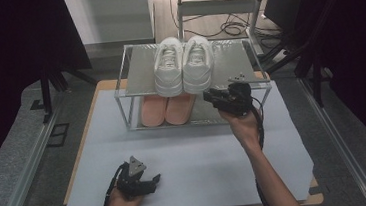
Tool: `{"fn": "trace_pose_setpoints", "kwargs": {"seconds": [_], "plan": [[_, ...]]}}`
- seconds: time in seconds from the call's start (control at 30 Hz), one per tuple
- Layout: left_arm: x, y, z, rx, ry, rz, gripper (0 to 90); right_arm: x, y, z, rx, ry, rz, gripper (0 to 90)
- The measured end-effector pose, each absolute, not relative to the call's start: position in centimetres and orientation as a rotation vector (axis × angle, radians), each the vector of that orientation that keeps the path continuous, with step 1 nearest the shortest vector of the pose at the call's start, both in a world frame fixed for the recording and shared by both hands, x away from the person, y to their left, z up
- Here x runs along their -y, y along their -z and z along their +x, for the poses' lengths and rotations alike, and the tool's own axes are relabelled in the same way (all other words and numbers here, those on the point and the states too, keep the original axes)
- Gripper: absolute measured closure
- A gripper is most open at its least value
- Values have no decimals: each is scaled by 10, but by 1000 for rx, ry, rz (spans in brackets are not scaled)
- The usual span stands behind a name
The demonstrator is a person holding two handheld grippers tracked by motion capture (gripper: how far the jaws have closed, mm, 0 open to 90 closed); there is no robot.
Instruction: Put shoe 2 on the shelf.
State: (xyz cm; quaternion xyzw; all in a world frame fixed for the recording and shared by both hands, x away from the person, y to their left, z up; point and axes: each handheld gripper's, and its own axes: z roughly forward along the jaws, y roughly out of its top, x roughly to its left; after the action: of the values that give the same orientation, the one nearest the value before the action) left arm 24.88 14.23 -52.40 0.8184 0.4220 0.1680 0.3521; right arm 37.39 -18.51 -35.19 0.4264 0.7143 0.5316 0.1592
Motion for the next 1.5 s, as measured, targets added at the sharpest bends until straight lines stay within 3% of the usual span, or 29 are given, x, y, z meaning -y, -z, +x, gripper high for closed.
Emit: {"fn": "trace_pose_setpoints", "kwargs": {"seconds": [0.17, 0.5, 1.5], "plan": [[-142, 524, 249, -1092, -434, 2118, 234, 187, 352, 368, -2055, -1506, 1165, 499], [-142, 524, 249, -1093, -434, 2119, 234, 185, 354, 355, -2154, -1416, 1001, 345], [-142, 524, 249, -1094, -434, 2119, 234, 204, 377, 331, -2277, -1292, 886, 141]]}}
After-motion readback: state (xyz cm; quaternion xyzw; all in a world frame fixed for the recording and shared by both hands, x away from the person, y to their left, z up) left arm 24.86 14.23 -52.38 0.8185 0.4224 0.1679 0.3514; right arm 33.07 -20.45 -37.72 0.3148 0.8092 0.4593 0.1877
